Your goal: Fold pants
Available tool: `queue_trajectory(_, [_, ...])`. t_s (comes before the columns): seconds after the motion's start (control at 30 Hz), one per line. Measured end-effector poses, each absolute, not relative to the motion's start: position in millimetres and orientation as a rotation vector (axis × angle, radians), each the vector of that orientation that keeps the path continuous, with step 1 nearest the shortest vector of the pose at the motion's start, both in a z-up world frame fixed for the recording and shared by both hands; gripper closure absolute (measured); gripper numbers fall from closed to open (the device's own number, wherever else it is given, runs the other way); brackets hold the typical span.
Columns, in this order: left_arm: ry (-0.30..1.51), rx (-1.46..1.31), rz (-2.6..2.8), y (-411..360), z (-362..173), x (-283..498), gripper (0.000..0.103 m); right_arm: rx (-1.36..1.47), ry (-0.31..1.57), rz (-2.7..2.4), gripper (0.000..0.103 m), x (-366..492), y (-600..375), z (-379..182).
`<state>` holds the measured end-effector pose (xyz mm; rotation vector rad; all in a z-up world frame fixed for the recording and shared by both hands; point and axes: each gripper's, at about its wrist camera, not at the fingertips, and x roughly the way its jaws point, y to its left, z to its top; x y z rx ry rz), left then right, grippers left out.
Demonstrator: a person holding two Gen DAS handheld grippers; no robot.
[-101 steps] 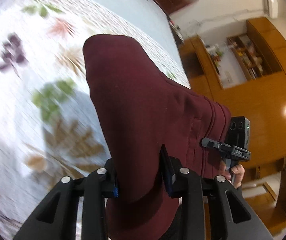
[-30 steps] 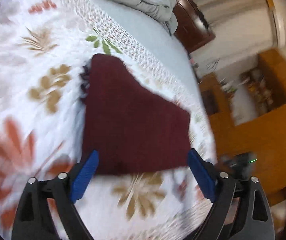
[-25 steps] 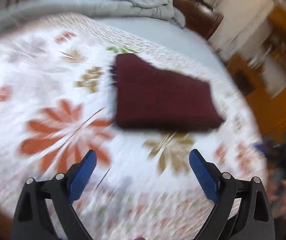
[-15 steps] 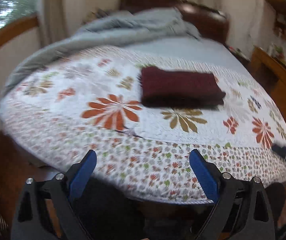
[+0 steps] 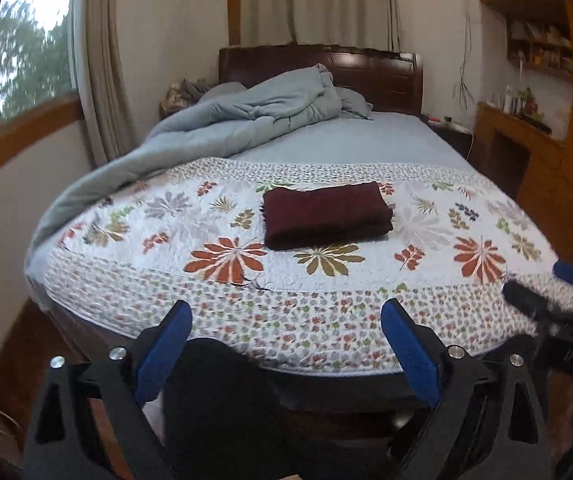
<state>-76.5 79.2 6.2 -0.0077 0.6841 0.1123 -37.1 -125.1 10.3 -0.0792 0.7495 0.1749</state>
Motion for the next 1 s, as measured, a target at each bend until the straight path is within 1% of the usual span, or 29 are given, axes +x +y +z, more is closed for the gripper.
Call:
queue_trajectory(0.17, [0.655, -0.006, 0.096, 73, 26, -95, 0.007, -0.1, 0.687, 0.154, 0.003, -61, -125, 39])
queue_trajectory(0.4, [0.633, -0.066, 0.072, 76, 43, -102, 0.007, -0.112, 0.637, 0.149, 0.003, -75, -119, 59])
queue_trajectory(1.0, [0.686, -0.139, 0.07, 93, 27, -89, 0.007, -0.161, 0.662, 0.134, 0.003, -62, -108, 50])
